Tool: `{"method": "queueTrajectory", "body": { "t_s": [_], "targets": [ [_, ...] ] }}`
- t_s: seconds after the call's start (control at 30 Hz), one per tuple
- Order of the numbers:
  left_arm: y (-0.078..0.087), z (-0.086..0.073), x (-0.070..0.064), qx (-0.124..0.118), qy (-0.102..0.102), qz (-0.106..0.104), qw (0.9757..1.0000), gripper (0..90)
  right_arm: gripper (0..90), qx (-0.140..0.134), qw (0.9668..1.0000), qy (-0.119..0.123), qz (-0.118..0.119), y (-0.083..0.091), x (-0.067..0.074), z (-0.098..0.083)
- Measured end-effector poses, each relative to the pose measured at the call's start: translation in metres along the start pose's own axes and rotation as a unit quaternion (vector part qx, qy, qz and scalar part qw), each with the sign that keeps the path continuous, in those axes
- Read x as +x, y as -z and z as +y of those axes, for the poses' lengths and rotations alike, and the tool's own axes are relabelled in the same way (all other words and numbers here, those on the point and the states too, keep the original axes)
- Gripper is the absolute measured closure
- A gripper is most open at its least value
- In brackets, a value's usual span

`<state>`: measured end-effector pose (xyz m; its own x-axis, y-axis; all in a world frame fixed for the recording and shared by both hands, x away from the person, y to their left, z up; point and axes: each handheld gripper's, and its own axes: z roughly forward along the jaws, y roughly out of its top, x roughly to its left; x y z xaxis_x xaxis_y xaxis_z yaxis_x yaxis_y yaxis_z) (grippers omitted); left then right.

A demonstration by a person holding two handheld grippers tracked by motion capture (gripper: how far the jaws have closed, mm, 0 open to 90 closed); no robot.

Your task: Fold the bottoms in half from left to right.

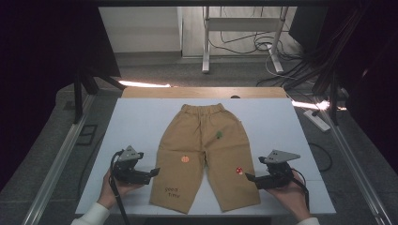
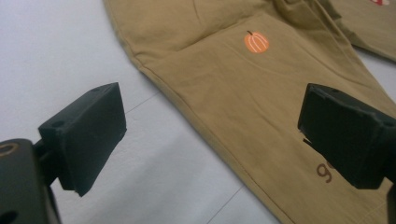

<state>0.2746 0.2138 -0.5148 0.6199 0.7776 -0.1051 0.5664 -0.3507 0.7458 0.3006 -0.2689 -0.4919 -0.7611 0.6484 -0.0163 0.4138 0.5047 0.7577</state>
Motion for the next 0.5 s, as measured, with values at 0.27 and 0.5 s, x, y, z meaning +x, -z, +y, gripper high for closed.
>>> {"method": "queueTrajectory", "body": {
  "t_s": [0.27, 0.5],
  "targets": [
    [0.0001, -0.0015, 0.0023, -0.001, 0.009, -0.003, 1.0, 7.8, 17.0, 0.005, 1.0, -0.002, -0.003, -0.0005, -0.0009, -0.0007],
    [0.0004, -0.003, 0.0039, 0.003, 0.011, -0.004, 0.9999, 8.1, 17.0, 0.006, 1.0, -0.003, -0.006, -0.0024, 0.0002, -0.0002]
  ]
}}
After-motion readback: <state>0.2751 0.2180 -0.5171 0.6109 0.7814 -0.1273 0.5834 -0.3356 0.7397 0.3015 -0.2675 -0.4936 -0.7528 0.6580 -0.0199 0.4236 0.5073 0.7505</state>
